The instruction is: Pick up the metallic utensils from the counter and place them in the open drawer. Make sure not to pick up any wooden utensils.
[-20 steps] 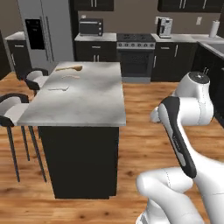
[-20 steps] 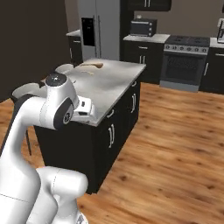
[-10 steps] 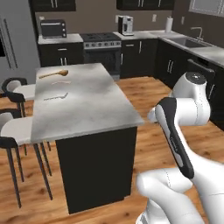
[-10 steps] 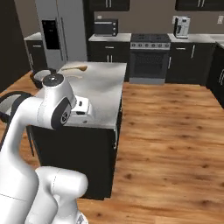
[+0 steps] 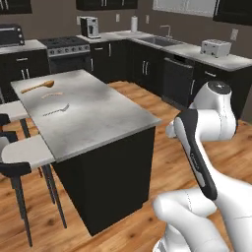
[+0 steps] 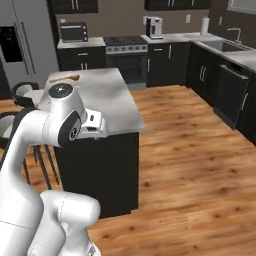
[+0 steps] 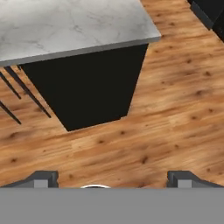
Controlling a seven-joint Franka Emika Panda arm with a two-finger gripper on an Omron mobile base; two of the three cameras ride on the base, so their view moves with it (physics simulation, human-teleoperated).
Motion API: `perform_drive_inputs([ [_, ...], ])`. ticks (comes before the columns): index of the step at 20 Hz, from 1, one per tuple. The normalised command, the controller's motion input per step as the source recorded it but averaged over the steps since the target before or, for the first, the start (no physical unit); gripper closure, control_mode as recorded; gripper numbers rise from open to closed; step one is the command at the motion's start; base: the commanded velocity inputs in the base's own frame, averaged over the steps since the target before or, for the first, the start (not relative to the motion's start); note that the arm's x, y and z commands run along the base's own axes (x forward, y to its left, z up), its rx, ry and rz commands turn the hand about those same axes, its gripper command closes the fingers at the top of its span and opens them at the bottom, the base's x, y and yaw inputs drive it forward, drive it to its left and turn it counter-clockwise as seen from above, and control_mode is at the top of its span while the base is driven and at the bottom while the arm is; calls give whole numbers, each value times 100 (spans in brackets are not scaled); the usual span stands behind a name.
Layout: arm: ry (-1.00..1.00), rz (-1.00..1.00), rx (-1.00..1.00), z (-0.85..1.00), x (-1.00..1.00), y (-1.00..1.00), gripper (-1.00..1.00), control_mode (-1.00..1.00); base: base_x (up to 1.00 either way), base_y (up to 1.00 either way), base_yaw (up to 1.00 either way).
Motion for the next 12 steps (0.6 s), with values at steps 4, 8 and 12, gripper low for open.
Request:
perform_drive_inputs([
  [4,0,0,0,0,0,0,-100,100,-79,100,-51],
  [8,0,0,0,0,0,0,-100,100,-83,100,-40],
  [12,0,0,0,0,0,0,-100,100,-99,100,-22],
])
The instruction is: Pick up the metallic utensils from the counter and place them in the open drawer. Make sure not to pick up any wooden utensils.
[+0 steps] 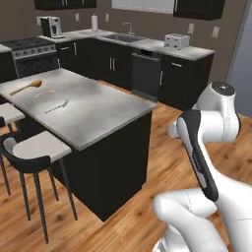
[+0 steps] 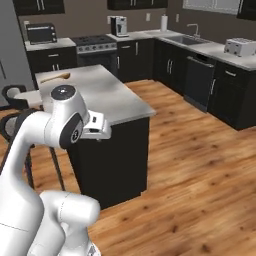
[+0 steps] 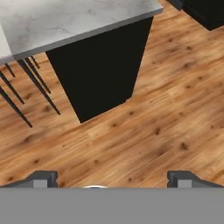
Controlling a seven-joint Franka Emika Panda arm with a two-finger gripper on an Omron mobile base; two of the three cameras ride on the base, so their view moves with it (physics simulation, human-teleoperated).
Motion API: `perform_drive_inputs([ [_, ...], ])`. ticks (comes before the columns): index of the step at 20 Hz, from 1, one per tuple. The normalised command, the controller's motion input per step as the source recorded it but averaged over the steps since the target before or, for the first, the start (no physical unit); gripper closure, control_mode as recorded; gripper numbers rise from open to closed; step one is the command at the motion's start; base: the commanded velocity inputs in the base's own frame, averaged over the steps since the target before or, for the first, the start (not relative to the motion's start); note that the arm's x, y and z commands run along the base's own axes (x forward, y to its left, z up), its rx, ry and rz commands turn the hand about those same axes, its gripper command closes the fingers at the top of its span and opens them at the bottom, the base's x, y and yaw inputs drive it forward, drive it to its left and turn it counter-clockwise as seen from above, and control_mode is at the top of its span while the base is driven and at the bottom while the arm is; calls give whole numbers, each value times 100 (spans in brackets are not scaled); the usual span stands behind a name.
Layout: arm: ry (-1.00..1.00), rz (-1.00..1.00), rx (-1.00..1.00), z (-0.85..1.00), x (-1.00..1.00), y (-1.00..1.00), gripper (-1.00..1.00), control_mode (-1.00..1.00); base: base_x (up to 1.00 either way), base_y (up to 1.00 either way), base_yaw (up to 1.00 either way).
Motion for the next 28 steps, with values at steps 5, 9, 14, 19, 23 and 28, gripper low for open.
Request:
perform_drive_inputs([
  [5,0,0,0,0,0,0,-100,100,-79,100,-15],
  [9,0,0,0,0,0,0,-100,100,-19,100,-27],
  [14,0,0,0,0,0,0,-100,100,0,100,-32],
  [19,0,0,0,0,0,0,-100,100,9,100,-33],
  [23,0,0,0,0,0,0,-100,100,31,99,-18],
  [28,0,0,0,0,0,0,-100,100,39,100,-20],
])
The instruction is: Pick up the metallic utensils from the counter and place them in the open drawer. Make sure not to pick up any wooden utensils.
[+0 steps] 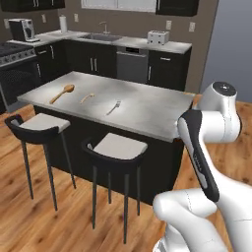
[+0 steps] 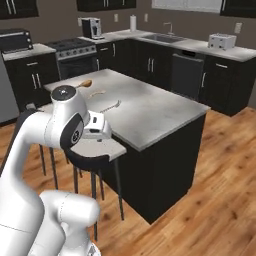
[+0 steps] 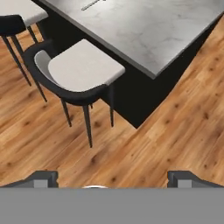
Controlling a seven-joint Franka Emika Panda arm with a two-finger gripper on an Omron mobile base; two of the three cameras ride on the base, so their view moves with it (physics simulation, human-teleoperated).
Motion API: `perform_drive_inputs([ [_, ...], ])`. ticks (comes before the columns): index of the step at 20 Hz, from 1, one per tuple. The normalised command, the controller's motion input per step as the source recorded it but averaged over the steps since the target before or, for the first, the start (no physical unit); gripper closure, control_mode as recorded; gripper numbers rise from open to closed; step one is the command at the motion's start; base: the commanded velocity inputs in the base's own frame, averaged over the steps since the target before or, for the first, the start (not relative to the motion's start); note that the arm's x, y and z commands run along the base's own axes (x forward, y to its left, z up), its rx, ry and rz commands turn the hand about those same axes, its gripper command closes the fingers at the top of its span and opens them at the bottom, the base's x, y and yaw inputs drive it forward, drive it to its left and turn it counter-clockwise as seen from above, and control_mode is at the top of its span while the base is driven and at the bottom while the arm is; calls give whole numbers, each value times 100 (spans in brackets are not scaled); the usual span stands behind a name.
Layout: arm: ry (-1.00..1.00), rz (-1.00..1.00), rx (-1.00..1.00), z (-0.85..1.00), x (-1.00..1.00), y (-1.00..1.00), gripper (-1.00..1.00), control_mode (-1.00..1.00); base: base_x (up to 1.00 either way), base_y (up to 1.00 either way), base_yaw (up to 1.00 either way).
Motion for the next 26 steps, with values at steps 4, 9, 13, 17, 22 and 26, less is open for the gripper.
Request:
perform_drive_inputs([
  [4,0,0,0,0,0,0,-100,100,41,100,-30],
  [9,0,0,0,0,0,0,-100,100,23,100,-48],
  [13,0,0,0,0,0,0,-100,100,2,100,-54],
  [17,0,0,0,0,0,0,-100,100,-2,100,-49],
  [22,0,0,0,0,0,0,-100,100,0,100,-39],
  [26,0,0,0,0,0,0,-100,100,44,71,-29],
])
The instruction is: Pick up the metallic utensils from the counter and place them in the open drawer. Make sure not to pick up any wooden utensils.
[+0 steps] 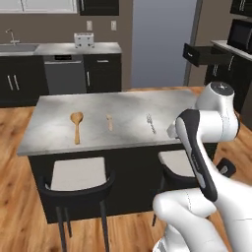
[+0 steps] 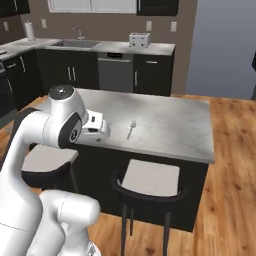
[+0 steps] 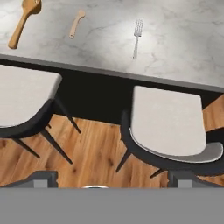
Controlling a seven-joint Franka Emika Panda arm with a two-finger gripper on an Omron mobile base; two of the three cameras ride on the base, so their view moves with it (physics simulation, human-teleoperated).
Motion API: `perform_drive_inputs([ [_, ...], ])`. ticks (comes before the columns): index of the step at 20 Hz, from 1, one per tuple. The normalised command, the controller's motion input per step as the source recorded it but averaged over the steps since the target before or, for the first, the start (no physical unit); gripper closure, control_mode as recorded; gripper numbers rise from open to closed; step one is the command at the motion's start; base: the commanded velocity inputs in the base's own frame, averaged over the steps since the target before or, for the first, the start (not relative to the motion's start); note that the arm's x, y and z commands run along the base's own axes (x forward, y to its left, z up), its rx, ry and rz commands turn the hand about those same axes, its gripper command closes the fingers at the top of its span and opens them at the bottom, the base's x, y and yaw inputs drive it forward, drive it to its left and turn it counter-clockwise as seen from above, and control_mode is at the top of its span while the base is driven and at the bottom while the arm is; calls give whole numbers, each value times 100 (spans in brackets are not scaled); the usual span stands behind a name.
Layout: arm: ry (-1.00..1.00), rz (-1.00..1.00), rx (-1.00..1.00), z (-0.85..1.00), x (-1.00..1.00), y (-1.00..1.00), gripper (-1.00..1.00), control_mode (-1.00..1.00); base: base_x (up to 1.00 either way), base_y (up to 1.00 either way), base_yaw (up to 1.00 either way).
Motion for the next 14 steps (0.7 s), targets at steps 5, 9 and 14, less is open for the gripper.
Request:
perform_drive_inputs([
  [5,0,0,0,0,0,0,-100,100,89,38,-19],
  [9,0,0,0,0,0,0,-100,100,98,-6,-34],
  [14,0,0,0,0,0,0,-100,100,73,-1,-40],
])
